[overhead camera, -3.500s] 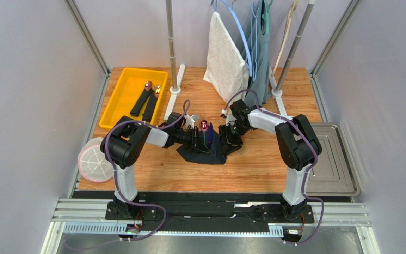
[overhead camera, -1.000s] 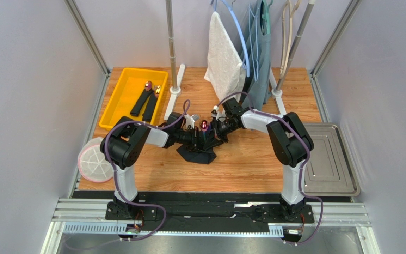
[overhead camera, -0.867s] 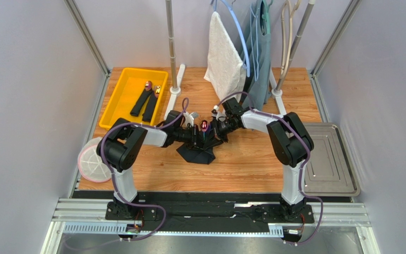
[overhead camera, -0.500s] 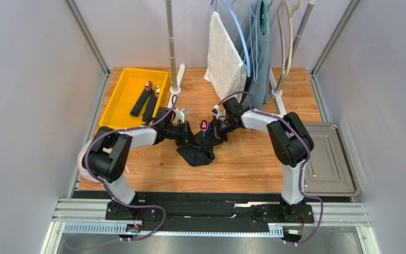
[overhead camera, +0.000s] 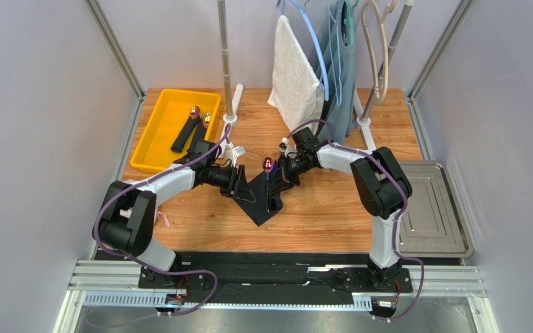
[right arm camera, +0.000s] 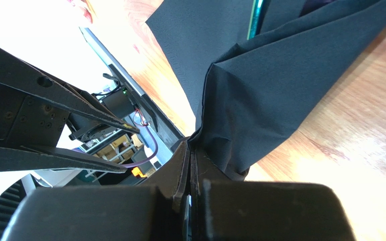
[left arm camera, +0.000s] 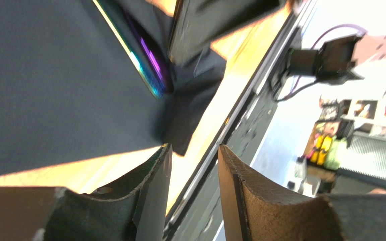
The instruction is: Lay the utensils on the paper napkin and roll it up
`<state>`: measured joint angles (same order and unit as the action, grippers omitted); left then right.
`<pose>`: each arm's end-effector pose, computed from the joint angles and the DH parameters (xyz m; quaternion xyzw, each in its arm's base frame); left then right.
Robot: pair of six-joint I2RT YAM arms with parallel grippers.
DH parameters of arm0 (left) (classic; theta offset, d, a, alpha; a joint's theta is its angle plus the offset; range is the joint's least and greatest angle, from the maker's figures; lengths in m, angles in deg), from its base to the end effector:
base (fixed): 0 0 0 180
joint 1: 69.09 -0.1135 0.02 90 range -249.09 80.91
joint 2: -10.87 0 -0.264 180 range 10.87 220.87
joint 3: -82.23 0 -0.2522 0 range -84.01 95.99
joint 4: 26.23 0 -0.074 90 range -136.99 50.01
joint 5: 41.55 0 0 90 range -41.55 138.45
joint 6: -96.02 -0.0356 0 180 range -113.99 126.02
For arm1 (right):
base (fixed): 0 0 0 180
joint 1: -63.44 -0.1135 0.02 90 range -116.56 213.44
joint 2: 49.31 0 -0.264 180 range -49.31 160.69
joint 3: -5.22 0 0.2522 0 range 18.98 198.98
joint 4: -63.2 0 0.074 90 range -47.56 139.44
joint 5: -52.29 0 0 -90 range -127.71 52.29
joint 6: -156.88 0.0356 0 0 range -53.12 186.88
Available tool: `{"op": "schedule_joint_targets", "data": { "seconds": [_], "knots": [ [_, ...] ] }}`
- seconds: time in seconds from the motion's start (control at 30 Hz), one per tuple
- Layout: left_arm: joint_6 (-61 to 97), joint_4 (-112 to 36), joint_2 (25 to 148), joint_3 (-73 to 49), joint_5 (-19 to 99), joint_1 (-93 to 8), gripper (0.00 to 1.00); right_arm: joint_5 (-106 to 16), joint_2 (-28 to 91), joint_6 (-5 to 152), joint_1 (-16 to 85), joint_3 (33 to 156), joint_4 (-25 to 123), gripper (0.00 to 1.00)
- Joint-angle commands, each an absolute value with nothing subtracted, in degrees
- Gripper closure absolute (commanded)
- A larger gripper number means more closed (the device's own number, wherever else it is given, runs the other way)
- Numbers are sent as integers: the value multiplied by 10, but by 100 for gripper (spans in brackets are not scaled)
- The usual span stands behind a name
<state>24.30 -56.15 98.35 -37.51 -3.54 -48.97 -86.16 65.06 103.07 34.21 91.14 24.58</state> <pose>0.2577 -0.1243 0.1813 0.1378 0.8600 -0.4806 0.1018 0.3262 0.2131 0.1439 0.0272 -0.8970 -0.4363 0.0648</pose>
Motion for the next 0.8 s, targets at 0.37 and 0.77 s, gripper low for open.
{"op": "schedule_joint_targets", "data": {
  "seconds": [0.37, 0.77],
  "knots": [
    [-249, -720, 846, -357, 61, -418, 51, -856, 628, 1005, 360, 904, 218, 100],
    [-357, -592, 715, -492, 255, -174, 51, -854, 628, 1001, 362, 898, 218, 100]
  ]
}}
